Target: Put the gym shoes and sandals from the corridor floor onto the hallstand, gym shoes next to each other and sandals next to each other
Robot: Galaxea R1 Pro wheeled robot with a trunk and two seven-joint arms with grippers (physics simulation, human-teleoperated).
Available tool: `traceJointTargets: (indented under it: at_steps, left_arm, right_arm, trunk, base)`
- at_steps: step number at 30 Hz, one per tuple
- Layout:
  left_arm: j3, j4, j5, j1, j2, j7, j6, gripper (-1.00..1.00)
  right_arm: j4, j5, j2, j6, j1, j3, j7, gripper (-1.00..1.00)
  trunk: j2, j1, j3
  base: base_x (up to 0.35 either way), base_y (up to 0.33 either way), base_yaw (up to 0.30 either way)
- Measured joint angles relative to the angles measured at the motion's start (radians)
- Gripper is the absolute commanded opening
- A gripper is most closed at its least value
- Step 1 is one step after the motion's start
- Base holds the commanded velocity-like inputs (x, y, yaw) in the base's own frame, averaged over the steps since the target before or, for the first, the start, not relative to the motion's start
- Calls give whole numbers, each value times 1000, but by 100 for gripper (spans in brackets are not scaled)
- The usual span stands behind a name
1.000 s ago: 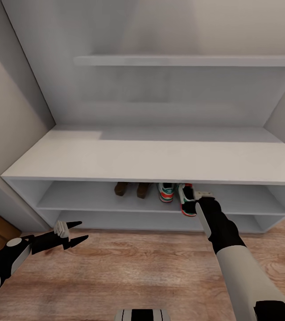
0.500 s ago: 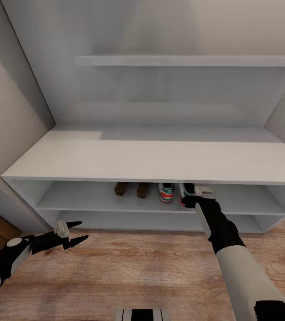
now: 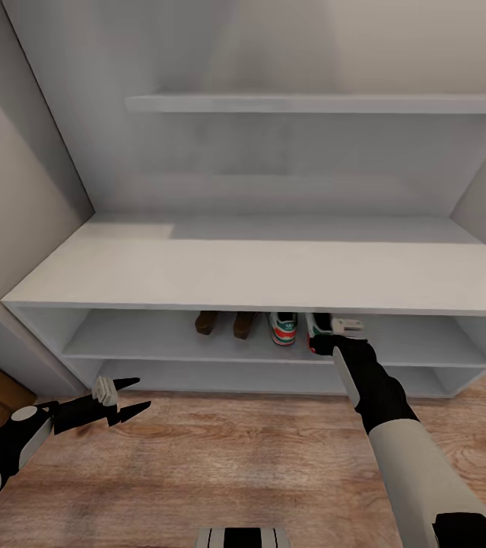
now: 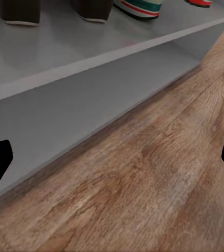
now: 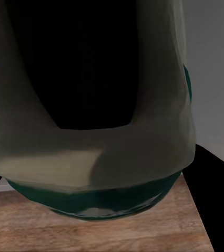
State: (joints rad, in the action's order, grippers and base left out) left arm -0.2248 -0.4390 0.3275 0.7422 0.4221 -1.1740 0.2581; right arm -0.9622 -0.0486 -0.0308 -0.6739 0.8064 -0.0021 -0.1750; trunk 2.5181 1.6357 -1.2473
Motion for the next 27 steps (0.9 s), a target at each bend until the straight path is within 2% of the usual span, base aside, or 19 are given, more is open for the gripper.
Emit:
traceJointTargets:
  at_steps: [6,27]
  left_arm:
    - [0,0,0,0,0,0,1,100]
    - [-1,0,0,0,0,0,0,100]
  right_arm:
    - [0,0,0,0,0,1,1,-100]
    - [1,-5,0,2,0,3,2,-100]
  trunk:
    - [0,0,0]
    - [0,0,0]
  base:
    - [110,56,0]
    - [10,4,0]
